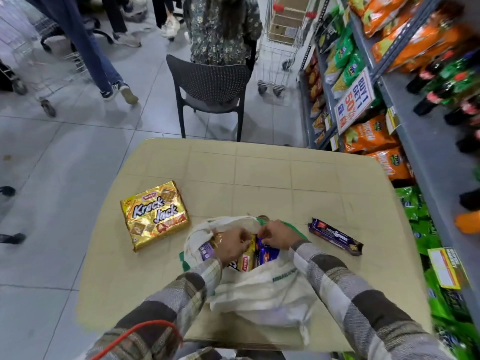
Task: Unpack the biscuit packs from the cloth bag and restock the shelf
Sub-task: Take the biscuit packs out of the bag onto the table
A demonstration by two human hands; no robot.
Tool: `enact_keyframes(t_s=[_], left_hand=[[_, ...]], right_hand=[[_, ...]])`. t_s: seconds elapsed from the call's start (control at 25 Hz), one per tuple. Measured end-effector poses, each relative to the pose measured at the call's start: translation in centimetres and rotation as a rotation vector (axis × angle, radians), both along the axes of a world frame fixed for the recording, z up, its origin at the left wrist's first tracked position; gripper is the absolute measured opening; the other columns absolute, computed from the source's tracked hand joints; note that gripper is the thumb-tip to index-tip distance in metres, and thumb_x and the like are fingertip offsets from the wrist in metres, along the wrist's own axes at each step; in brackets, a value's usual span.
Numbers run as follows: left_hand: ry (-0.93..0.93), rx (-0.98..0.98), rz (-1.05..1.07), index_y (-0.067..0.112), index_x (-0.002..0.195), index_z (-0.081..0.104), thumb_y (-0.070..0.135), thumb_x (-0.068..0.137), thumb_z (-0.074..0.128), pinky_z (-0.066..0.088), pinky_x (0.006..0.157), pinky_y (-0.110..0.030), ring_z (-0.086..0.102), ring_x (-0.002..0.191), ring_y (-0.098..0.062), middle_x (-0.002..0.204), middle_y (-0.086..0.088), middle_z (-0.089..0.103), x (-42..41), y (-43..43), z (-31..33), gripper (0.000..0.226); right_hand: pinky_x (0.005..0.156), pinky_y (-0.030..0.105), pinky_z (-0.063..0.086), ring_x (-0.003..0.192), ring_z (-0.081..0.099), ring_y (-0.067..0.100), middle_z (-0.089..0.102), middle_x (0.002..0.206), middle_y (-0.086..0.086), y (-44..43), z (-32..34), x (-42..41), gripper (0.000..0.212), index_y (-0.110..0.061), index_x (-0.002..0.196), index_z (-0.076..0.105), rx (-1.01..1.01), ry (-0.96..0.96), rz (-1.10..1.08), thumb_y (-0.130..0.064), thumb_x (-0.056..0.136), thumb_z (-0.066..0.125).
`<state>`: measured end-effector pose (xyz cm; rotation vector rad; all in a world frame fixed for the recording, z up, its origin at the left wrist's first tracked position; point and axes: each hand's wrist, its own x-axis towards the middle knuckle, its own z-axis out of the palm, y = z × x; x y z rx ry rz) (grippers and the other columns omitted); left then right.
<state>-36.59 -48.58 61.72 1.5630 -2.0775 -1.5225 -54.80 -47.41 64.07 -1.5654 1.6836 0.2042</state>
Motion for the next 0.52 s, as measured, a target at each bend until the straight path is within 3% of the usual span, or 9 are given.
enact_keyframes(t_s=[0.16,0.32,0.44,0.52], left_hand=[[-0.107,0.179,-0.016,-0.003,0.091,0.072,0.022,0.089,0.066,0.055,0.074,-0.038,0.068,0.08,-0.026,0.088,-0.019,0.074,-2.0,2.7,-1.5,0.026],[-0.125,0.234,0.022,0.0,0.1,0.072,0.025,0.094,0.061,0.053,0.084,-0.035,0.068,0.092,-0.027,0.1,-0.017,0.074,-2.9,3.7,-2.2,0.028],[-0.041,0.373,-0.017,0.001,0.083,0.067,0.039,0.094,0.061,0.042,0.066,-0.034,0.052,0.068,-0.022,0.077,-0.012,0.063,-3.0,3.8,-1.9,0.04],[-0.055,0.399,-0.042,0.009,0.079,0.059,0.045,0.091,0.063,0.031,0.064,-0.031,0.043,0.064,-0.019,0.071,-0.009,0.051,-3.0,3.7,-1.6,0.038]], right_hand=[[0.099,0.042,0.047,0.113,0.061,0.03,0.066,0.121,0.013,0.8,-0.7,-0.7,0.026,-0.008,0.118,0.067,0.059,0.107,0.21,-0.022,0.098,0.055],[0.09,0.036,0.047,0.111,0.061,0.03,0.067,0.118,0.013,0.6,-1.4,-0.9,0.029,-0.012,0.12,0.065,0.137,0.125,0.332,-0.026,0.095,0.061],[0.087,0.034,0.046,0.112,0.061,0.03,0.067,0.119,0.011,0.1,-1.9,-0.9,0.031,-0.014,0.12,0.066,0.144,0.112,0.334,-0.022,0.09,0.067],[0.092,0.033,0.047,0.113,0.061,0.027,0.067,0.121,0.008,0.2,-2.3,-1.0,0.033,-0.015,0.12,0.066,0.121,0.073,0.3,-0.019,0.088,0.068]])
